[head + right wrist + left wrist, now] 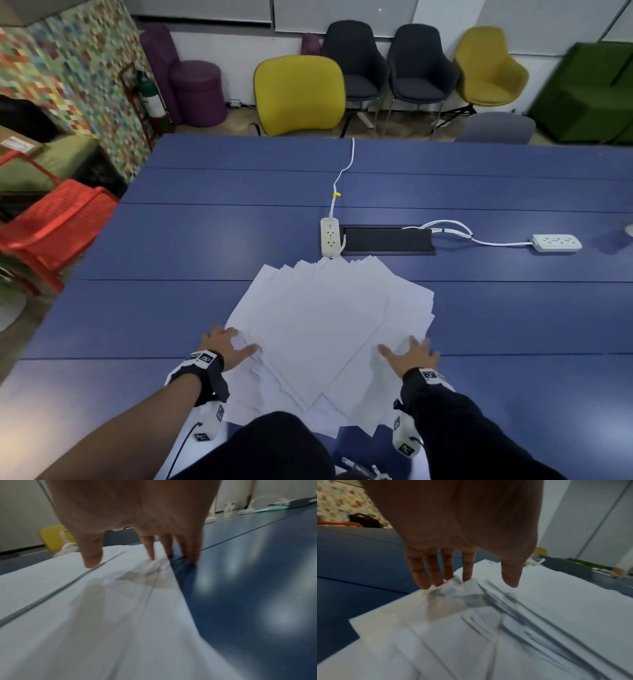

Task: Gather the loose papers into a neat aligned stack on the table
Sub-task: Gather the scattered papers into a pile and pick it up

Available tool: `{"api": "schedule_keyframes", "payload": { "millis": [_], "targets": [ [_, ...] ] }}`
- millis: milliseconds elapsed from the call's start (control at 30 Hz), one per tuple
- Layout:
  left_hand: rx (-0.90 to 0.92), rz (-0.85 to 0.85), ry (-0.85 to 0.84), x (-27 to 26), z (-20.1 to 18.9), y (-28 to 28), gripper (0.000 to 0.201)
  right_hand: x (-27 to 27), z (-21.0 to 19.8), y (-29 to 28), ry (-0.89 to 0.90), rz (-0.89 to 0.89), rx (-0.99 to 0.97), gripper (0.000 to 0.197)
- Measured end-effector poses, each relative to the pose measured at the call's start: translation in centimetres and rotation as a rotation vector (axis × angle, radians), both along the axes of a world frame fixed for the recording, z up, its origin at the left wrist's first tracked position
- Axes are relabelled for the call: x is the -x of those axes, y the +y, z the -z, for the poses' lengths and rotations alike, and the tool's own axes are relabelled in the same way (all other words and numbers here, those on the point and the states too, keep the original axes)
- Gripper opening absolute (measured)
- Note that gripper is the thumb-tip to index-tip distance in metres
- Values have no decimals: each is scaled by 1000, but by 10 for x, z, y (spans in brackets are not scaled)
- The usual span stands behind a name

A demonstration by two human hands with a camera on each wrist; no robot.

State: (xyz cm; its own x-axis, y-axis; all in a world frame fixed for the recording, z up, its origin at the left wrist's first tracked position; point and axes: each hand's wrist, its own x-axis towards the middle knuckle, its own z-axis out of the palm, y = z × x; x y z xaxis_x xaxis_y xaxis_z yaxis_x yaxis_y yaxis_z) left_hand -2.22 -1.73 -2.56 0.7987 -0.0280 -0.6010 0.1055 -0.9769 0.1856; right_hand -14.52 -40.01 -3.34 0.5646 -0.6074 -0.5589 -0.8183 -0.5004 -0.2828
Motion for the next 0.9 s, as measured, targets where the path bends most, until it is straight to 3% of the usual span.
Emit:
{"api": "schedule_keyframes", "payload": {
  "millis": [100,200,267,433,533,633,733,800,900],
  "targets": [
    [13,20,22,2,-7,-13,92,-8,0,13,-159,-103,-117,97],
    [9,-84,-63,-5,-9,-4,76,-11,-5,6,-283,82,-63,89],
    [48,-113,-67,-4,-4,1,79,-10,-5,1,-252,138,-23,85],
    [136,69,86,3,1,-22,85,-21,-2,13,-267,-88,-273,87],
    [131,32,87,-5,4,-20,66,-25,-2,7,-367,38,-202,85],
    [167,-118,-3,-10,10,-4,55,-15,4,-7,-302,178,-22,81],
    [218,-221,-16,-8,10,0,61,-4,10,-10,-285,240,82,72],
    [270,-239,25,-4,11,-6,66,-3,11,-6,-267,215,48,69],
    [354,-130,114,3,18,-24,86,-15,9,15,-212,-41,-141,76]
  ]
}}
